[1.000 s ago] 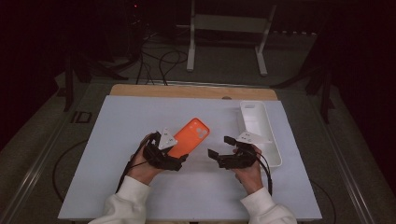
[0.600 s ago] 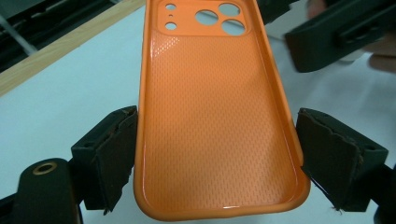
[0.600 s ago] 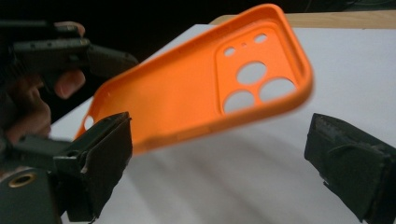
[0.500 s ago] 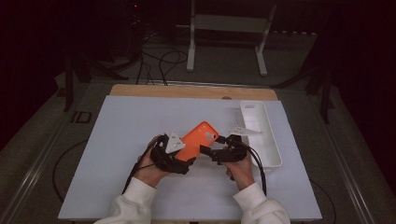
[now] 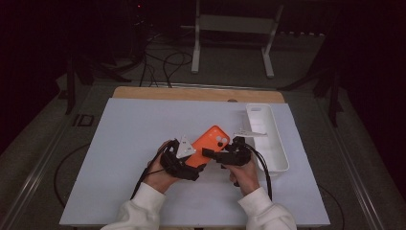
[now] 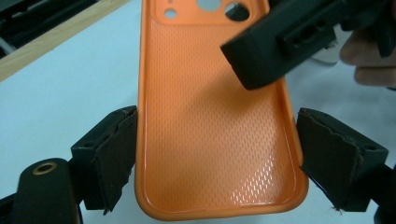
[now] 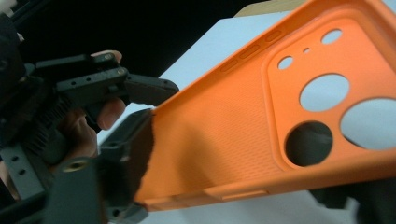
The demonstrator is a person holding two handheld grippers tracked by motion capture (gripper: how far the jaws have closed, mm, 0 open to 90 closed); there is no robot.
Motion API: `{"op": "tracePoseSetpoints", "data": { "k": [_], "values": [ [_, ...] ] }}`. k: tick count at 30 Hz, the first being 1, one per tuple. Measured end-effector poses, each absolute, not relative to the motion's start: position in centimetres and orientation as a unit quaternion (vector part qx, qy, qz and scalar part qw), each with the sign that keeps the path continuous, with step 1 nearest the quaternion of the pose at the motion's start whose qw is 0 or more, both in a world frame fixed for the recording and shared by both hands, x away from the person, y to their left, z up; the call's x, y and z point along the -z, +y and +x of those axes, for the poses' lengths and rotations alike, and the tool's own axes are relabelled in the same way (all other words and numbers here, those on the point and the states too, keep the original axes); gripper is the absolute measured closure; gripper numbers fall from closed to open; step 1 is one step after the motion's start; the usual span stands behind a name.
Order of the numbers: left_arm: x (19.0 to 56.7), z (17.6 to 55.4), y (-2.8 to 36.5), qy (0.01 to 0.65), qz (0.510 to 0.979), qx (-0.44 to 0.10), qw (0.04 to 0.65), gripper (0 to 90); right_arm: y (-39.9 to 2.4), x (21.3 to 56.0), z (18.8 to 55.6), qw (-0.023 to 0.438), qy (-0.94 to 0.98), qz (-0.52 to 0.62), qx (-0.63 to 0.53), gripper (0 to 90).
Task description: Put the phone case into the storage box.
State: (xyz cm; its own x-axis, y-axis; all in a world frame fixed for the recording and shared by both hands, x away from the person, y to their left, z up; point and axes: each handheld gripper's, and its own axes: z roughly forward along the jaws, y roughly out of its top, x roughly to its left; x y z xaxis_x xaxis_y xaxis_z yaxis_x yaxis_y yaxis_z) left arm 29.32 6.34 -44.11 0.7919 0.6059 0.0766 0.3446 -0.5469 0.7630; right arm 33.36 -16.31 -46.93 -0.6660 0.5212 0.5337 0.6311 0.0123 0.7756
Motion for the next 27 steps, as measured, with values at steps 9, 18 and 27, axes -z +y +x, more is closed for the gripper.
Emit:
{"op": "tracePoseSetpoints", "data": {
  "k": [9,18,27],
  "values": [
    [44.7,29.3,6.0,0.275,0.868,-0.168,0.378,16.4,-15.9,46.3,33.2,0.054,-0.713,-0.41,0.566,68.0],
    [45.0,29.1,5.6,0.273,0.872,-0.177,0.366,16.3,-15.5,46.0,33.1,0.068,-0.709,-0.419,0.563,79.4],
    [44.8,29.1,5.5,0.28,0.865,-0.185,0.372,16.2,-15.3,45.5,32.8,0.059,-0.709,-0.43,0.556,87.7]
  ]
}}
